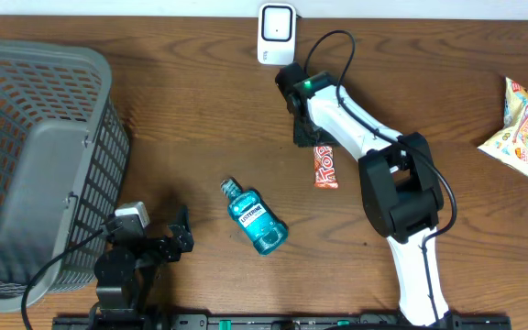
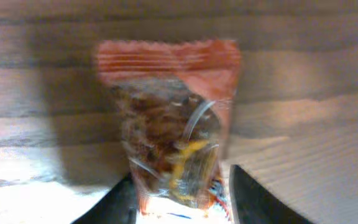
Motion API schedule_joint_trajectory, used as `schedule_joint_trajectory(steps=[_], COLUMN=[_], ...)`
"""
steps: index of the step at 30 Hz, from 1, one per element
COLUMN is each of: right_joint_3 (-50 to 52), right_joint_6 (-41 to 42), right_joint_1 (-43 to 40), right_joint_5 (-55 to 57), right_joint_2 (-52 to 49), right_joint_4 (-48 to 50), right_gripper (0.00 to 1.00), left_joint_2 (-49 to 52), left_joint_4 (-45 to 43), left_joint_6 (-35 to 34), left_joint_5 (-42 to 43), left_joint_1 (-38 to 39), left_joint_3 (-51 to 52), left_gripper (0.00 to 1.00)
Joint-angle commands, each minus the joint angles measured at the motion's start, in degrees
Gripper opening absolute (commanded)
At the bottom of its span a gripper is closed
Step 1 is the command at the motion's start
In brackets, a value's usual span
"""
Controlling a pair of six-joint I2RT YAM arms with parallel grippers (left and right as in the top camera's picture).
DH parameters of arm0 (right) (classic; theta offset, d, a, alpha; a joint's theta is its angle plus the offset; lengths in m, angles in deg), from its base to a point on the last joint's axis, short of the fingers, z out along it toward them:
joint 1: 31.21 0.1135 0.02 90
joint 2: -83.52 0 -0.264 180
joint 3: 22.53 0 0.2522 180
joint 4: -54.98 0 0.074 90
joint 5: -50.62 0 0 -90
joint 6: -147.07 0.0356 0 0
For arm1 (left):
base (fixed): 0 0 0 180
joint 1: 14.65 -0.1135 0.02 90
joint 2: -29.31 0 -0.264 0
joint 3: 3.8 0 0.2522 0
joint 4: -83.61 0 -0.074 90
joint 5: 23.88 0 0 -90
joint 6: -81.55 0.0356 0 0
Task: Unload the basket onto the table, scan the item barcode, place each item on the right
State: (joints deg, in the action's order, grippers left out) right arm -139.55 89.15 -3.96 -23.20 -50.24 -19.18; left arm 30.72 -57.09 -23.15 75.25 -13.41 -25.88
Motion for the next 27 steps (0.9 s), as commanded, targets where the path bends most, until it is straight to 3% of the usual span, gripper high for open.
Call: schedule_joint_trajectory(steps=[1, 5, 7, 10, 13, 15, 16, 19, 27], right_joint_3=[9.3, 13.5, 14.9, 14.8, 13.0, 11.0, 9.2, 8.4, 8.9], right_joint_6=[-4.7, -6.5, -6.5, -10.6, -20.5, -29.3, -38.6, -51.4, -74.3], right_joint_1=[-0.4, -0.9, -1.4, -2.0, -2.8, -3.8, -5.1, -7.2, -10.0], right_joint_5=[-2.6, -8.5, -13.1, -22.4, -38.0, -49.8, -58.7, -70.4, -86.0], right_joint_2=[-11.6, -11.8, -11.8, -11.7, -10.2, -9.0, -7.7, -6.2, -6.2], right_joint_4=[1.3, 2.5, 2.5, 2.1, 1.4, -1.2, -5.4, -10.8, -19.5], right_gripper=[0.35, 0.06, 0.01, 0.01, 0.01, 0.01, 0.01, 0.01, 0.01], left_joint_2=[0.0, 0.0, 0.0, 0.0, 0.0, 0.0, 0.0, 0.0, 0.0], left_joint_4=[0.9, 0.9, 0.9, 0.9, 0.9, 0.9, 0.9, 0.9, 0.9], left_joint_6=[0.7, 0.7, 0.7, 0.7, 0.7, 0.7, 0.7, 0.7, 0.7], left_joint_5=[0.7, 0.7, 0.7, 0.7, 0.7, 0.7, 0.7, 0.7, 0.7], left_joint_1=[0.1, 0.1, 0.1, 0.1, 0.1, 0.1, 0.1, 0.1, 0.1], left_joint_3=[0.8, 0.8, 0.8, 0.8, 0.8, 0.8, 0.8, 0.8, 0.8], left_gripper=[0.98, 0.98, 0.98, 0.98, 0.98, 0.98, 0.98, 0.98, 0.98])
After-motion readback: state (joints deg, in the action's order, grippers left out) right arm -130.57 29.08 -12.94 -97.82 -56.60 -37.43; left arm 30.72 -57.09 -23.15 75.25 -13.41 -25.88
